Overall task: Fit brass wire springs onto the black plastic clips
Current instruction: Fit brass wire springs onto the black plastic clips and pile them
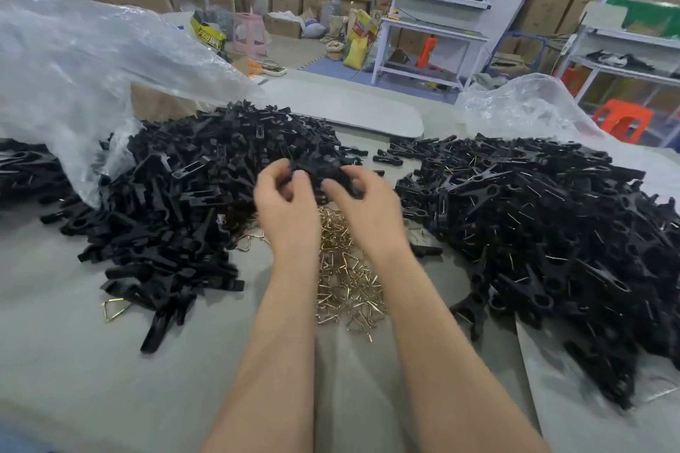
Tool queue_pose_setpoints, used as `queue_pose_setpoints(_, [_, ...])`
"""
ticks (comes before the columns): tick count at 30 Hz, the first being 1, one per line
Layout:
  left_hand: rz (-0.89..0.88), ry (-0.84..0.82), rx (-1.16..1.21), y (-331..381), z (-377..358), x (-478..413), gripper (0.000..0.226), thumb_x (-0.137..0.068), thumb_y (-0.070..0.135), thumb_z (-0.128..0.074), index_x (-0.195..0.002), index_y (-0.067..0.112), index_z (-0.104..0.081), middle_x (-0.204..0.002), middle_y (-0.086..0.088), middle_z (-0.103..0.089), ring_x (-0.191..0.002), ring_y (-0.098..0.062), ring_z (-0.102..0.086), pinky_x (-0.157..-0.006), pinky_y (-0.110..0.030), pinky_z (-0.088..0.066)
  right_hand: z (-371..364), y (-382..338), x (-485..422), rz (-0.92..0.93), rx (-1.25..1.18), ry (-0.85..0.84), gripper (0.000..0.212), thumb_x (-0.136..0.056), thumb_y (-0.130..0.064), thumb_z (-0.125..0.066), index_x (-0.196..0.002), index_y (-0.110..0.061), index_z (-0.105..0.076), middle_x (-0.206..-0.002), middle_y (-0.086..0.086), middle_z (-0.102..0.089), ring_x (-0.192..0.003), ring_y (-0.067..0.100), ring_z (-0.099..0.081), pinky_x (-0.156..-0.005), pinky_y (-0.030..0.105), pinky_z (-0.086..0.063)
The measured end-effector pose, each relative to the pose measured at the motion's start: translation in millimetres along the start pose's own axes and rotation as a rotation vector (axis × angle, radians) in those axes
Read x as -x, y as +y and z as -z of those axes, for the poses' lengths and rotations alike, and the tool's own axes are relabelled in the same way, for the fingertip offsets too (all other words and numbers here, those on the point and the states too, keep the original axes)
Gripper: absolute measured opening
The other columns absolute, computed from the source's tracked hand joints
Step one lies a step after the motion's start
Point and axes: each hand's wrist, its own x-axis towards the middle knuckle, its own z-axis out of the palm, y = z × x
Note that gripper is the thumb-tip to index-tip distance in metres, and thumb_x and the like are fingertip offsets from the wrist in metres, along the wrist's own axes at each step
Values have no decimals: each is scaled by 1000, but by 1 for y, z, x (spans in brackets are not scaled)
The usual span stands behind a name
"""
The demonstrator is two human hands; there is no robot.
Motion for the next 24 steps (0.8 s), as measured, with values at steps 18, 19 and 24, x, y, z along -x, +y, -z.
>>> queue_pose_setpoints(18, [141,-490,-220,-4,-11,24,9,-91,16,-60,-86,22,-65,-98,-6,-69,-101,-25,-63,-93,-47,-50,34,33,31,38,-19,124,15,-89,-15,-63,-99,-27,-62,-88,-22,-59,-87,-4,-56,-73,1,-40])
queue_pose_setpoints(19, [147,-472,-199,-5,-11,24,10,-90,16,-61,-83,22,-65,-96,-6,-69,-99,-25,-64,-94,-48,-50,35,33,31,22,-56,158,12,-89,-14,-63,-93,-25,-61,-86,-18,-61,-85,-1,-58,-73,4,-42])
queue_pose_setpoints(24, [226,-478,-7,-9,-10,19,19,-92,6,-57,-84,20,-66,-85,2,-66,-86,-12,-63,-82,-27,-56,40,31,29,-74,-253,262,18,-89,-12,-62,-87,-27,-51,-92,-1,-62,-88,15,-62,-86,34,-53])
